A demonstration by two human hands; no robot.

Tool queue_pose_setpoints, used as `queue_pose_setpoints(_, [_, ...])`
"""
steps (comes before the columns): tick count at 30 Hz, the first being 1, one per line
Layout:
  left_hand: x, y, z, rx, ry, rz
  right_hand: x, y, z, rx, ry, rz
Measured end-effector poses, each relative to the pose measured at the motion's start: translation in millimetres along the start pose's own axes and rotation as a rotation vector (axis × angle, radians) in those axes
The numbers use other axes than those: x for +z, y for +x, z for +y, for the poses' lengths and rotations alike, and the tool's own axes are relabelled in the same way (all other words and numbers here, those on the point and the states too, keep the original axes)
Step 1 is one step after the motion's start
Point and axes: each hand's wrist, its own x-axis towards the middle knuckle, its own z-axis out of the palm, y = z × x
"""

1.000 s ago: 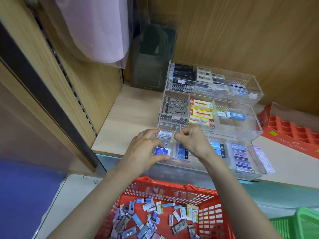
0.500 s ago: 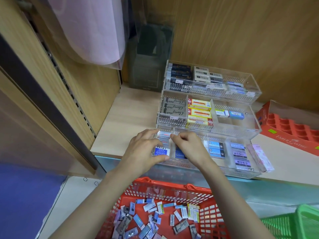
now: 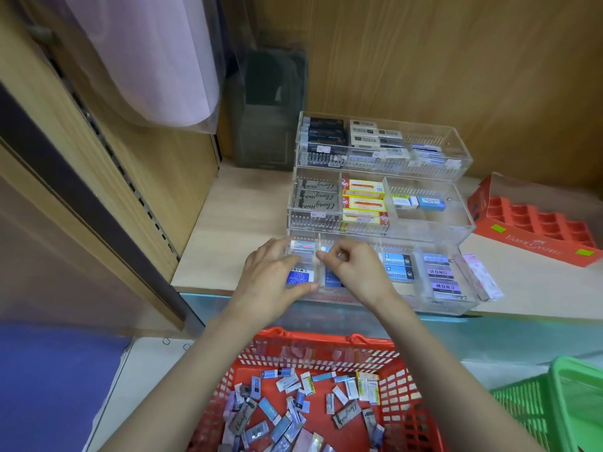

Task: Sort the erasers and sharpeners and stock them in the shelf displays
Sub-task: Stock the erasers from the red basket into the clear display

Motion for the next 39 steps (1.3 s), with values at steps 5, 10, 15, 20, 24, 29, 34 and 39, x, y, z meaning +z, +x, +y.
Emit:
queue_pose_setpoints(5, [-5.3,-44.6,13.0,0.102,-0.155,0.174,-21.5,-69.9,6.5,-0.207,0.108,0.155])
queue_pose_setpoints(10, [42.3,-112.1,-2.6,0.189,-0.332,0.055,-8.8,-133.6,63.1,-0.169,0.055,-0.154])
queue_pose_setpoints(15, [139.1,-158.7,-69.1,-0.128,-0.32,-0.383,61.3,-168.0,162.2,0.276,-0.016,-0.44])
queue_pose_setpoints(20, [218.6,-194.8,-116.5,-0.354,-0.297,-0.534,133.3,-212.4,223.6,0.559,-0.014,-0.453])
queue_pose_setpoints(24, [273.2,-216.9,-135.2,-0.423,-0.406,-0.648,183.9,-230.2,265.5,0.709,-0.045,-0.412])
queue_pose_setpoints(29, [311.7,-235.6,-125.1,-0.247,-0.182,-0.792,224.5,-226.0,302.5,0.918,0.075,-0.331])
queue_pose_setpoints(34, [325.9,-233.9,-116.6,-0.248,-0.069,-0.545,245.9,-212.9,284.6,0.853,0.419,-0.14])
queue_pose_setpoints(39, [327.4,-211.5,-115.6,-0.582,-0.207,-0.364,231.8,-206.8,284.6,0.834,0.638,0.003])
